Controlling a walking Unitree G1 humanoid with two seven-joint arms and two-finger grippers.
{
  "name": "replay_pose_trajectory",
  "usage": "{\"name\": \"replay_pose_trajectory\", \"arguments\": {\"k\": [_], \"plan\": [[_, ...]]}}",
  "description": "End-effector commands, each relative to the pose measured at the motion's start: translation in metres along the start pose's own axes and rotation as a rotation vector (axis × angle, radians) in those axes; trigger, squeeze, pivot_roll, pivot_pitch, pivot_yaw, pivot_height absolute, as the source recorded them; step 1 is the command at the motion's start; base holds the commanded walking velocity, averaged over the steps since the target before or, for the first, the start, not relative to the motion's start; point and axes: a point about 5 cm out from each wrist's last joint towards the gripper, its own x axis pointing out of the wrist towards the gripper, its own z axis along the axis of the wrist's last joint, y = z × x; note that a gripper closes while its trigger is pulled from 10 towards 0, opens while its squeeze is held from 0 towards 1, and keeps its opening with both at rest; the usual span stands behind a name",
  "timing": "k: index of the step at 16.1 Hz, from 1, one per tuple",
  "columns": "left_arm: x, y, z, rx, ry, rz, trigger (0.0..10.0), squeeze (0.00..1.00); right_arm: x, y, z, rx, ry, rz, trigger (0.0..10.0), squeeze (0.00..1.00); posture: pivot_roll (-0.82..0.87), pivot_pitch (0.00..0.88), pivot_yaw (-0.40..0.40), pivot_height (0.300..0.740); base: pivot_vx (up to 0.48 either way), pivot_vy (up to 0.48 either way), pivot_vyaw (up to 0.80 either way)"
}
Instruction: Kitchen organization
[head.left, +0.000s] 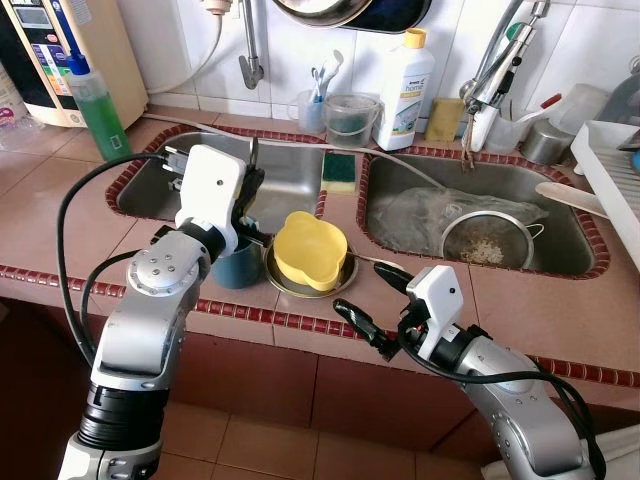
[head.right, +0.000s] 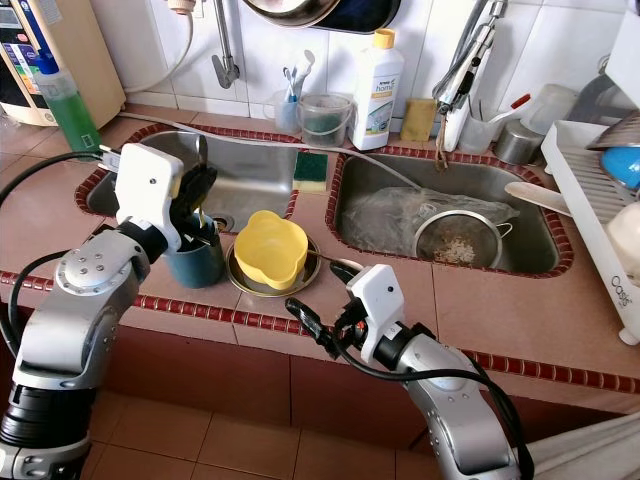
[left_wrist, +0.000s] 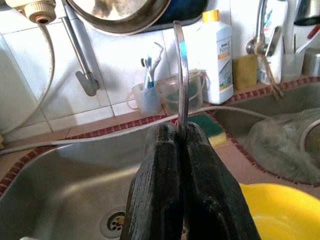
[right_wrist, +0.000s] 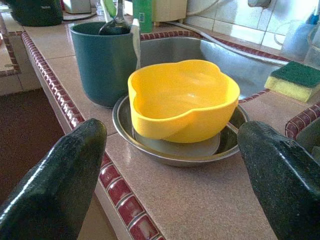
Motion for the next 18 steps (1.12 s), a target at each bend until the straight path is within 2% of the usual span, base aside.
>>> {"name": "replay_pose_trajectory", "arguments": {"k": [1,4,10,11,12,16,17,18], "plan": [[0.000,0.006,0.015,-0.011,-0.052,0.019,10.0,0.00,0.003,0.001,0.002,-0.023,0.005,0.024,10.0,0.00,-0.07,0.038,0.002,0.740,0.000,0.000,0.00],[-0.001,0.014,0.025,-0.062,-0.089,0.029,10.0,0.00,0.005,0.002,0.002,-0.021,0.004,0.031,10.0,0.00,-0.07,0.030,0.002,0.740,0.000,0.000,0.00],[-0.001,0.024,0.039,-0.099,-0.143,0.035,10.0,0.00,0.009,-0.001,0.007,-0.018,-0.027,0.021,10.0,0.00,-0.06,0.013,0.004,0.740,0.000,0.000,0.00],[-0.001,0.026,0.042,-0.140,-0.160,0.035,10.0,0.00,0.009,-0.003,0.009,-0.016,-0.041,0.012,10.0,0.00,-0.07,0.012,0.005,0.740,0.000,0.000,0.00],[-0.001,0.030,0.048,-0.200,-0.190,0.040,10.0,0.00,0.010,-0.006,0.015,-0.009,-0.067,-0.006,10.0,0.00,-0.07,0.012,0.004,0.740,0.000,0.000,0.00],[-0.001,0.044,0.057,-0.271,-0.244,0.095,10.0,0.00,0.010,-0.018,0.034,0.012,-0.165,-0.071,10.0,0.00,-0.07,0.011,0.004,0.740,0.000,0.000,0.00],[0.000,0.049,0.059,-0.250,-0.253,0.136,10.0,0.00,0.010,-0.028,0.042,0.015,-0.212,-0.139,10.0,0.00,-0.07,0.012,0.003,0.740,0.000,0.000,0.00],[0.001,0.052,0.059,-0.191,-0.256,0.178,10.0,0.00,0.010,-0.039,0.052,0.029,-0.272,-0.230,10.0,0.00,-0.07,0.014,0.002,0.740,0.000,0.000,0.00]]}}
